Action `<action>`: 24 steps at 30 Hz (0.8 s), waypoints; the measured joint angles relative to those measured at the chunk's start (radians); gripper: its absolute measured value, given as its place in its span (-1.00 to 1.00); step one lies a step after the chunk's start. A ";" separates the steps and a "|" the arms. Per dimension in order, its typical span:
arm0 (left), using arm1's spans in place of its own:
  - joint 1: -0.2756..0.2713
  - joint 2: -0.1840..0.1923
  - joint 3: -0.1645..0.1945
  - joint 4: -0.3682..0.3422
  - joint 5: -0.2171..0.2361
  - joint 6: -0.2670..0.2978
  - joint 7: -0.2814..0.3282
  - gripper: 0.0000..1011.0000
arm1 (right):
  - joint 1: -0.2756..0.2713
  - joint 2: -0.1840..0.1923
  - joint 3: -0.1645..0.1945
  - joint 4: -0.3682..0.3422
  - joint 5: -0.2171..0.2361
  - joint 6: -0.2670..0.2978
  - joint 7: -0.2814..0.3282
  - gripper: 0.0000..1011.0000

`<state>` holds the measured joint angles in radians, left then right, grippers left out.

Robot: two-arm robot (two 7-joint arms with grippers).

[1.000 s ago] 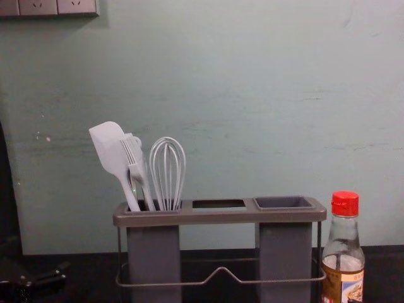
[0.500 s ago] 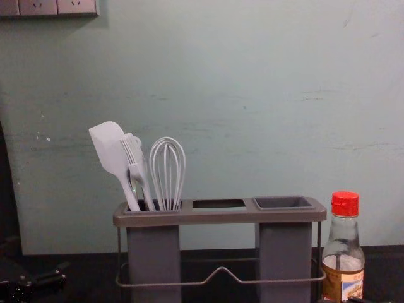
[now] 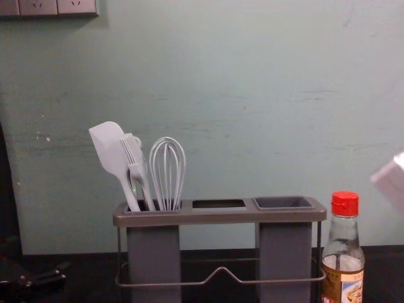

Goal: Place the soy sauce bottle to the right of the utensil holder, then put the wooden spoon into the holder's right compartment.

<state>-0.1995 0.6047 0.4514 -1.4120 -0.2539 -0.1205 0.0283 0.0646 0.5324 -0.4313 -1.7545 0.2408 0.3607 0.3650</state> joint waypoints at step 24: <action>0.000 0.000 0.000 0.000 0.000 0.000 0.000 0.99 | 0.105 -0.113 -0.010 -0.017 -0.034 0.397 -0.006 0.98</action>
<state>-0.1996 0.6047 0.4514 -1.4120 -0.2539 -0.1205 0.0283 0.1696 0.4194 -0.4412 -1.7713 0.2067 0.7575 0.3585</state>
